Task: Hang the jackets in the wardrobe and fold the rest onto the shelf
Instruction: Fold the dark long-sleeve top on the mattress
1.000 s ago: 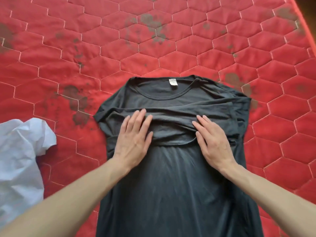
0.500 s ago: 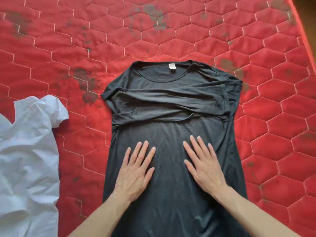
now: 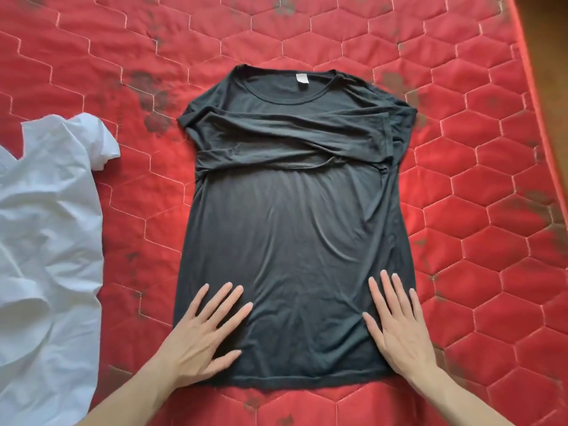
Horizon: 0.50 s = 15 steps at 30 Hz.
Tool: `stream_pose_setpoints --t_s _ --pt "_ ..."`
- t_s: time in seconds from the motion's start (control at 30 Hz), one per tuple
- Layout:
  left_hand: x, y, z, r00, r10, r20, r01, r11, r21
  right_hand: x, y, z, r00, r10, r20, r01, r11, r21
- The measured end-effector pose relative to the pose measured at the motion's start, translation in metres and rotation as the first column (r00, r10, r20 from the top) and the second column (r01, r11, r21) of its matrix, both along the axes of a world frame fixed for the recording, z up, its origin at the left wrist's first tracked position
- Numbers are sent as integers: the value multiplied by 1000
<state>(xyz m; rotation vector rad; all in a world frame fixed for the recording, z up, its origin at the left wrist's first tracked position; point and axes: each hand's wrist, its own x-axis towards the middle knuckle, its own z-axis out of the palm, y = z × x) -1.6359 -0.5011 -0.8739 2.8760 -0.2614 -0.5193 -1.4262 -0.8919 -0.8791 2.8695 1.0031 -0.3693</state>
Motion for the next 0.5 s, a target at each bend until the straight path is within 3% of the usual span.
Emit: stream_pose_setpoints --t_s 0.23,0.37,0.5 --pt "-45 -3 8 988 -129 -79 130 991 9 -33 -54 13 962 243 -127 -241 970 35" --pt "-46 -14 13 991 -89 -96 98 990 101 -29 -63 26 923 337 -186 -335 941 44" --pt "-48 -24 12 999 -36 -21 39 988 149 -28 -56 32 919 358 -162 -366 930 -20"
